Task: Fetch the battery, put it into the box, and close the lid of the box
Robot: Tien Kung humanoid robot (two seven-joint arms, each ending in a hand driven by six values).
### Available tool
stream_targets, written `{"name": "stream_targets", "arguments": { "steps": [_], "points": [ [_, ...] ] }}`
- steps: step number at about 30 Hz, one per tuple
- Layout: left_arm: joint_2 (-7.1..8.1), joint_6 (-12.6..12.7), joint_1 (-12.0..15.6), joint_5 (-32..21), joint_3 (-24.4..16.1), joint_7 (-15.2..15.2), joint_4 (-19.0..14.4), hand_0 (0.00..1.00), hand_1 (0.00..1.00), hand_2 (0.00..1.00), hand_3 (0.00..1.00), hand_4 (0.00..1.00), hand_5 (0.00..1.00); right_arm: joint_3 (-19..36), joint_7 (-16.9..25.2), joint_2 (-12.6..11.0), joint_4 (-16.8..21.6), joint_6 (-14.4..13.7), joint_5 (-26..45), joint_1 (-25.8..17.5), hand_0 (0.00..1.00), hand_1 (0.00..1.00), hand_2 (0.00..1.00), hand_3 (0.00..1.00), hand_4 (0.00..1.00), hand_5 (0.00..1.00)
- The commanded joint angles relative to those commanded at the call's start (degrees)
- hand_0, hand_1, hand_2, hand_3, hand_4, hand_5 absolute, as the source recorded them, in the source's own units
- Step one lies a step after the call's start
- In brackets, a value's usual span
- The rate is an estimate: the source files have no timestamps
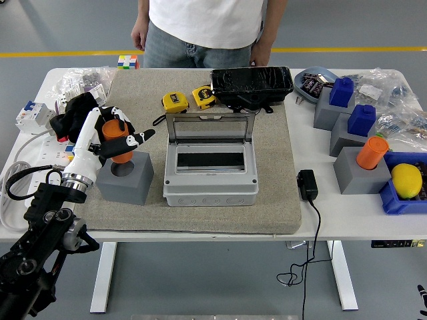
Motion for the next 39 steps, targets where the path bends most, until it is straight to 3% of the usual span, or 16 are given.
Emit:
{"name": "stream_targets", "arguments": {
  "steps": [4, 7, 11, 12, 17, 18, 21, 24, 27, 32, 39],
  "points": [
    [1.78, 2.05, -1.56, 3.94, 1.55, 0.97, -3.16, 0.002, 0.002, 0.01, 0.05, 0.998, 0.002, 0.08, 0.0, -0.07, 0.0, 0.01, -0.06, 0.09, 0.789, 0.749, 0.747, 0.795, 0.998, 0.998],
    [4.06, 4.54, -3.12, 10.57, 3.72, 2.04, -6.79, 0.002, 0.002, 0.006, 0.04, 0.998, 0.002, 0.13, 0.0, -0.21, 0.0, 0.02, -0.12, 0.2, 0.788, 0.75, 0.748, 0.795, 0.998, 0.998],
    [8.2, 8.97, -6.09, 20.25, 8.97, 3.17, -13.12, 0.002, 0.002, 0.006, 0.04, 0.998, 0.002, 0.21, -0.02, -0.48, 0.0, 0.02, -0.16, 0.5, 0.788, 0.75, 0.748, 0.795, 0.998, 0.998],
    [8.94, 9.98, -6.88, 22.86, 10.39, 3.24, -14.57, 0.002, 0.002, 0.002, 0.005, 0.998, 0.194, 0.23, -0.04, -0.54, 0.0, 0.02, -0.18, 0.55, 0.788, 0.749, 0.748, 0.795, 0.998, 0.998],
    [11.14, 12.06, -10.79, 34.18, 16.75, 5.3, -19.16, 0.002, 0.002, 0.002, 0.005, 0.998, 0.194, 0.26, -0.04, -0.73, 0.0, 0.0, -0.19, 0.67, 0.788, 0.749, 0.748, 0.795, 0.998, 0.998],
    [11.5, 12.06, -11.65, 36.78, 18.39, 5.92, -19.64, 0.002, 0.002, 0.002, 0.002, 0.998, 0.351, 0.28, -0.05, -0.77, 0.0, -0.01, -0.23, 0.67, 0.788, 0.749, 0.748, 0.795, 0.998, 0.998],
    [12.2, 12.15, -14.83, 44.23, 24.33, 7.26, -19.5, 0.002, 0.002, 0.002, 0.002, 0.998, 0.351, 0.44, -0.14, -0.89, 0.0, -0.02, -0.55, 0.63, 0.788, 0.749, 0.748, 0.795, 0.998, 0.998],
    [11.7, 12.14, -17.79, 50.84, 30.45, 7.69, -17.61, 0.002, 0.002, 0.002, 0.002, 0.998, 0.346, 0.55, -0.18, -0.93, 0.0, -0.05, -0.82, 0.73, 0.788, 0.749, 0.748, 0.795, 0.998, 0.998],
    [10.12, 12.12, -20.26, 55.15, 36.38, 8.09, -15.19, 0.002, 0.002, 0.002, 0.002, 0.998, 0.346, 0.34, -0.13, -0.95, 0.0, -0.08, -0.83, 0.97, 0.788, 0.749, 0.748, 0.795, 0.998, 0.998],
    [7.26, 12.4, -22.7, 54.6, 42.23, 8.13, -10.82, 0.002, 0.002, 0.002, 0.002, 0.998, 0.353, 0.41, -0.29, -0.9, 0.0, -0.1, -1.23, 1.03, 0.788, 0.75, 0.748, 0.795, 0.998, 0.998],
    [2.76, 14.28, -23.72, 52.27, 44.01, 6.43, -2.39, 0.002, 0.002, 0.002, 0.002, 0.998, 0.351, 0.72, -0.49, -0.95, 0.0, -0.11, -1.96, 0.91, 0.788, 0.75, 0.748, 0.795, 0.998, 0.998]
  ]
}}
